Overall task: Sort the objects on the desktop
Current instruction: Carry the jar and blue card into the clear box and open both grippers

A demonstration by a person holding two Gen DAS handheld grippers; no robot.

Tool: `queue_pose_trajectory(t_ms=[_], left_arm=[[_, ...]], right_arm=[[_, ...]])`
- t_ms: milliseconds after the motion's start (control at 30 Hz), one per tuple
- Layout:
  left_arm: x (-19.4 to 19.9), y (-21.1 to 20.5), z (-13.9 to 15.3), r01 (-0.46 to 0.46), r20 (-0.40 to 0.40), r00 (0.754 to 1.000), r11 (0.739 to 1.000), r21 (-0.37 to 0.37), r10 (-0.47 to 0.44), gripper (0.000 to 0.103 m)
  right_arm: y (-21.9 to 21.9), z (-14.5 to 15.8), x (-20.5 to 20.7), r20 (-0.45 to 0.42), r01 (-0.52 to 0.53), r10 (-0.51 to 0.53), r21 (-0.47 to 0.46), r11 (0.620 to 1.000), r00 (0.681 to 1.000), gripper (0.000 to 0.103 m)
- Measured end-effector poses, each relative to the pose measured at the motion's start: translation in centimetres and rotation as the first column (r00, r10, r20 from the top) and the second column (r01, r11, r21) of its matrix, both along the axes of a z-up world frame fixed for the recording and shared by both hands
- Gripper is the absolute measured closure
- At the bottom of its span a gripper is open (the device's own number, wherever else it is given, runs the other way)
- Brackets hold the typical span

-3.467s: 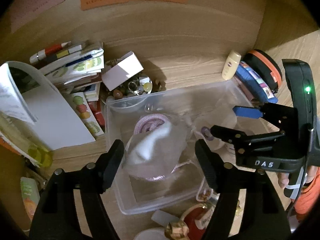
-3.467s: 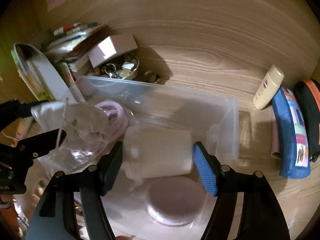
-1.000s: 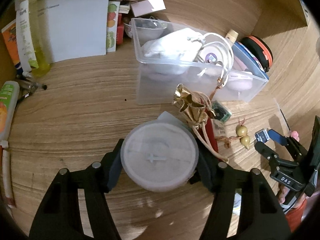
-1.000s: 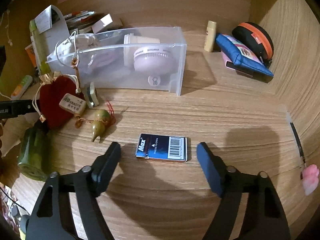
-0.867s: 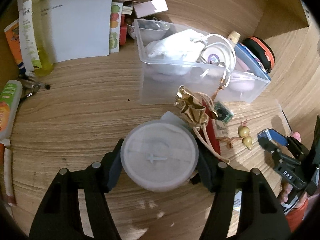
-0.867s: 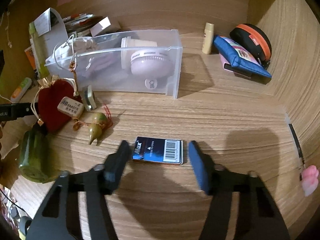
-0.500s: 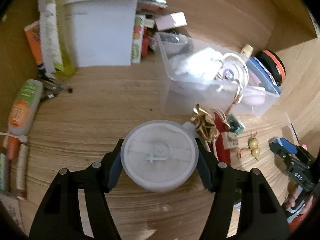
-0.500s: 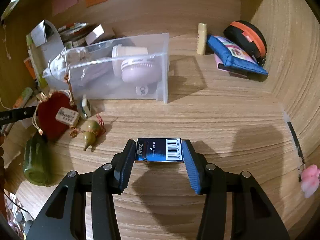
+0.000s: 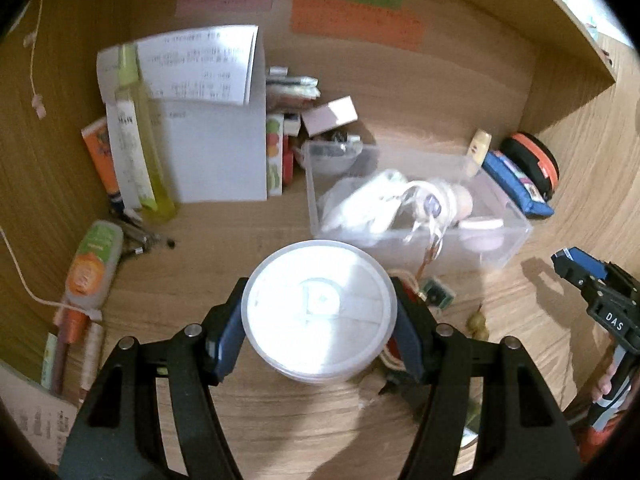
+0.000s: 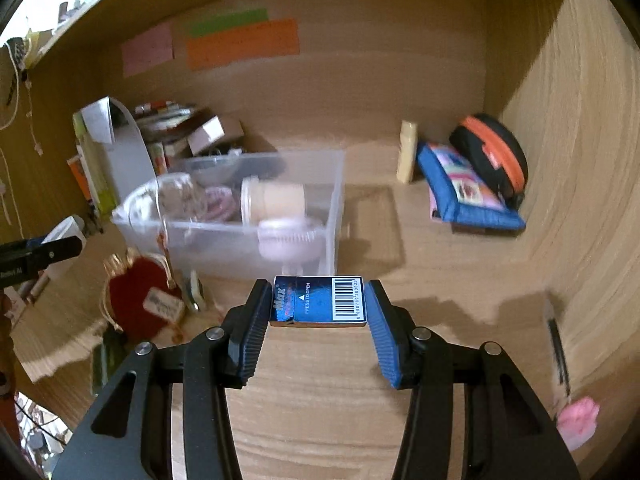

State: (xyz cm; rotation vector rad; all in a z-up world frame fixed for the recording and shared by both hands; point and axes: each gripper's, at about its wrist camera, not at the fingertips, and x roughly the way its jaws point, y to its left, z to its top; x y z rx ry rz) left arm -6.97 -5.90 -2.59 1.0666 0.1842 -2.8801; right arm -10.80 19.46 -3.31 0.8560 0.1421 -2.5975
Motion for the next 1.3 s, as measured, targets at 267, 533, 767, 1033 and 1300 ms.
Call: queue_pose_trajectory(t_ms=[267,533,767,1033,1300], left_arm=[[-0.9,0.5,2.0,-0.045,-0.065,0.997,0.999,-0.022,0.043,0.038],[-2.7,0.3,3.6,-0.091,-0.105,0.99,0.996,0.007,0.092,0.038],[-4.9,-0.1,4.9,-0.07,-0.101,0.992,0.997,0.03,0.072,0.038],[-8.9,-1.0,5.2,-0.028,-0.059,0.998,0.998,0.061,0.032,0.038],[-12.3,-0.8,4.9,0.015,-0.023,1.0,0.996,0.083,-0.014,0.038]], right_arm=[[-0.9,2.7,-1.0,-0.072,-0.009,0.009,-0.005,1.0,0.997,0.059],[-1.8,4.7,-2.8,-0.11,-0.042,0.031,-0.1,0.994,0.994,0.059],[-3.1,5.5,-4.9,-0.123,-0.061,0.046,-0.118,0.991,0.991,0.059],[-4.5,6.1,-8.4,-0.092,-0.076,0.064,-0.131,0.989,0.994,0.059],[-6.6,5.5,-11.9,-0.053,-0.084,0.081,-0.07,0.994,0.995,0.059]])
